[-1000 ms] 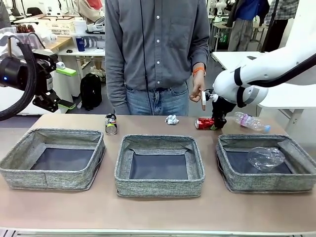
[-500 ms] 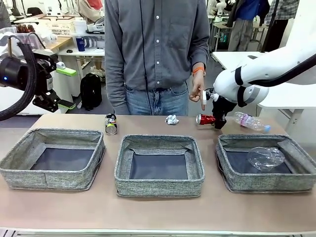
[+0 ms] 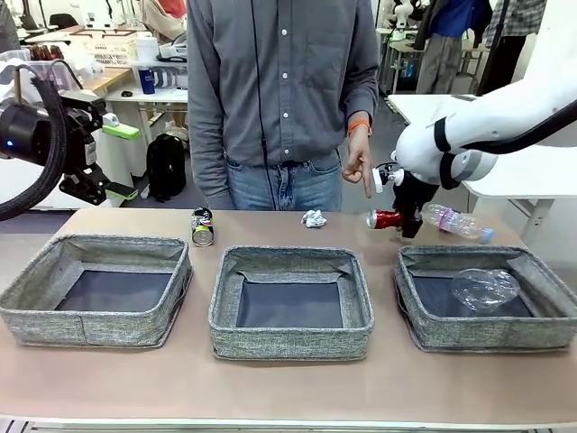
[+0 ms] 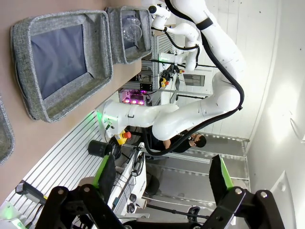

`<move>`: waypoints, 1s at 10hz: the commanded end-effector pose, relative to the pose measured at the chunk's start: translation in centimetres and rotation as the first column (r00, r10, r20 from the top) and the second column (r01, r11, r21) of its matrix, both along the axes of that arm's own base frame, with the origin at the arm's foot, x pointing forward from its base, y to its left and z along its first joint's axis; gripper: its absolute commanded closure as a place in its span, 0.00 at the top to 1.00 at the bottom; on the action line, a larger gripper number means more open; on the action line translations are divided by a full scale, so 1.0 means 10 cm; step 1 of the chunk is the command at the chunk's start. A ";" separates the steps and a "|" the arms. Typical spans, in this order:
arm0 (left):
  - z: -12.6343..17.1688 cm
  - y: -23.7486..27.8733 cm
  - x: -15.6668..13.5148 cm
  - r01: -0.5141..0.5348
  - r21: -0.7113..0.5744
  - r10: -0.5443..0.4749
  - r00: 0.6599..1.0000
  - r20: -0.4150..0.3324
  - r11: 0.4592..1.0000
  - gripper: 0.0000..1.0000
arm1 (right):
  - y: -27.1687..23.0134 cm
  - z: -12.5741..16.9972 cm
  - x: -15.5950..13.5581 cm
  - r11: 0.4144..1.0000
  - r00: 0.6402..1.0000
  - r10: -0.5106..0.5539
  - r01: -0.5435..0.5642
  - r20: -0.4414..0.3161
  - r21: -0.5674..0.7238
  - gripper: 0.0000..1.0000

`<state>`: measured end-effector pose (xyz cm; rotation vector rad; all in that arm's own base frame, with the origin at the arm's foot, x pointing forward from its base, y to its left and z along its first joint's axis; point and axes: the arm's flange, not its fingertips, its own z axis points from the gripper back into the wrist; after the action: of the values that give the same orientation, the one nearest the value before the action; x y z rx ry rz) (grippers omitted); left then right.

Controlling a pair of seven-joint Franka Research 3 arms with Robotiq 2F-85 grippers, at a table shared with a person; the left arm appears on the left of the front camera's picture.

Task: Sort the waste into the appropriate baskets.
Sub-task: Pick up the waste item pointed out by the person.

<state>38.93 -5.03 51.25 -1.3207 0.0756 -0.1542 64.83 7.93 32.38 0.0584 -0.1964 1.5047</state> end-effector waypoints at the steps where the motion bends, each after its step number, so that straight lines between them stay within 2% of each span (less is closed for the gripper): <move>1: 0.03 0.00 -0.02 0.005 0.007 -0.005 1.000 -0.007 1.000 1.00 | -0.07 0.63 -0.27 0.978 0.987 -0.156 0.147 -0.048 -0.148 0.00; 2: 0.03 0.00 -0.02 0.005 0.007 -0.005 1.000 -0.007 1.000 1.00 | -0.06 1.00 -0.51 0.957 0.963 -0.262 0.251 -0.062 -0.145 0.00; 3: 0.03 0.00 -0.02 0.005 0.007 -0.005 1.000 -0.007 1.000 1.00 | -0.04 1.31 -0.80 0.920 0.935 -0.342 0.314 -0.089 -0.235 0.00; 4: 0.03 0.00 -0.02 0.005 0.007 -0.005 1.000 -0.007 1.000 1.00 | 0.02 1.60 -1.14 0.870 0.891 -0.446 0.408 -0.088 -0.277 0.00; 5: 0.03 0.00 -0.02 0.005 0.007 -0.005 1.000 -0.007 1.000 1.00 | 0.08 1.79 -1.43 0.846 0.870 -0.491 0.467 -0.037 -0.257 0.00; 6: 0.03 0.00 -0.02 0.005 0.007 -0.005 1.000 -0.007 1.000 1.00 | 0.16 1.90 -1.70 0.847 0.866 -0.499 0.490 0.010 -0.205 0.00; 7: 0.03 0.00 -0.02 0.005 0.007 -0.005 1.000 -0.007 1.000 1.00 | 0.23 1.91 -1.91 0.830 0.850 -0.523 0.524 0.063 -0.192 0.00; 8: 0.03 0.00 -0.02 0.005 0.007 -0.005 1.000 -0.007 1.000 1.00 | 0.31 1.85 -1.89 0.848 0.863 -0.496 0.506 0.099 -0.160 0.00; 9: 0.03 0.00 -0.02 0.005 0.007 -0.005 1.000 -0.007 1.000 1.00 | 0.17 2.08 -1.74 0.845 0.865 -0.502 0.489 -0.004 -0.219 0.00; 10: 0.03 0.00 -0.02 0.005 0.007 -0.005 1.000 -0.007 1.000 1.00 | 0.17 2.08 -1.74 0.845 0.865 -0.502 0.489 -0.004 -0.219 0.00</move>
<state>38.95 -5.05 51.28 -1.3201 0.0755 -0.1552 46.02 10.52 52.69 -0.1185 -0.0279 0.9921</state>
